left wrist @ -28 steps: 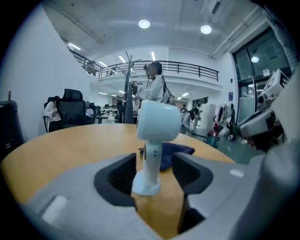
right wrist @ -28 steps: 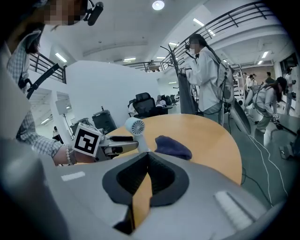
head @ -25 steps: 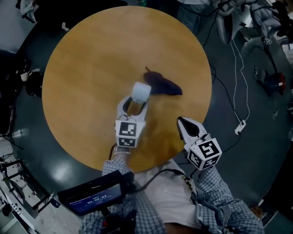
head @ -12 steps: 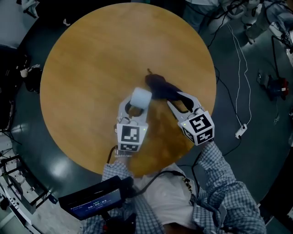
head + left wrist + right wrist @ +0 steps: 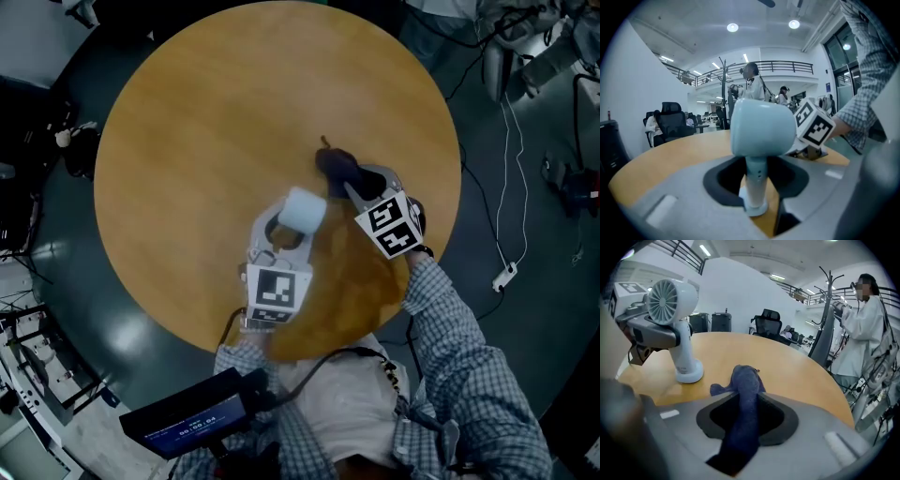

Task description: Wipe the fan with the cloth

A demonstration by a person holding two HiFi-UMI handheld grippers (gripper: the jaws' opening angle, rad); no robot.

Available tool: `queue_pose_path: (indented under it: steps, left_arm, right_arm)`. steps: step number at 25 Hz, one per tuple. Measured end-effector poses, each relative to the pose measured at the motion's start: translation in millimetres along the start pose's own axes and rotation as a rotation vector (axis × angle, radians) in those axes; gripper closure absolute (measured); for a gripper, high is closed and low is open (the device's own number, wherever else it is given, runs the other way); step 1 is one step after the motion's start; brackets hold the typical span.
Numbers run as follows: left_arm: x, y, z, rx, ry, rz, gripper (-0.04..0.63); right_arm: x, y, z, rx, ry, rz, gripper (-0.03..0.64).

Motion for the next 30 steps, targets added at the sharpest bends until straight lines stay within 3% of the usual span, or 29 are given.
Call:
queue_pose_path:
  steps: [4,10,13,16,19,21,26,30]
  left_arm:
    - [9,4,-6,0.001,-0.017,0.01,0.454]
    - [26,-5,-34,-0.013,-0.044,-0.005,0.455]
    - [35,-11,-50,-0.024,-0.047,-0.009,0.456]
    - [40,-16,-69,-0.051,-0.052,-0.02,0.454]
    - [42,-19,-87,-0.09,-0.063,-0.027,0.454]
    - [45,-18,-95,-0.099,-0.062,-0.038,0.456]
    - [70,-10,-102,-0.069,-0.091,-0.086,0.456]
    - [76,-11,-109,-0.086,-0.111,-0.082,0.456]
  right_arm:
    - [16,-1,-15,-0.114,-0.073,-0.002,0.521]
    - [119,-10,-74,-0.204,-0.324,0.028,0.523]
    - [182,-11,-127,-0.174,-0.493,0.037,0.523]
    - [228,5,-177,-0.063,-0.613,0.007,0.523]
    - [240,40,-202,0.177,-0.57,-0.006,0.523]
    - [242,65,-206,0.278,-0.552,-0.034,0.523]
    - [257,117,-198,0.323,-0.523,-0.217,0.525]
    - [263,124,-189,0.26,-0.515,-0.344,0.531]
Point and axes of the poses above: the fingertips, and each gripper's own axes: x backward along the fingers, y to its left, z out of its underside, the point moved 5 cm from there along x, backward along the fingers, and after that the axes turned 6 degrees about z, right-handed, at the moved point
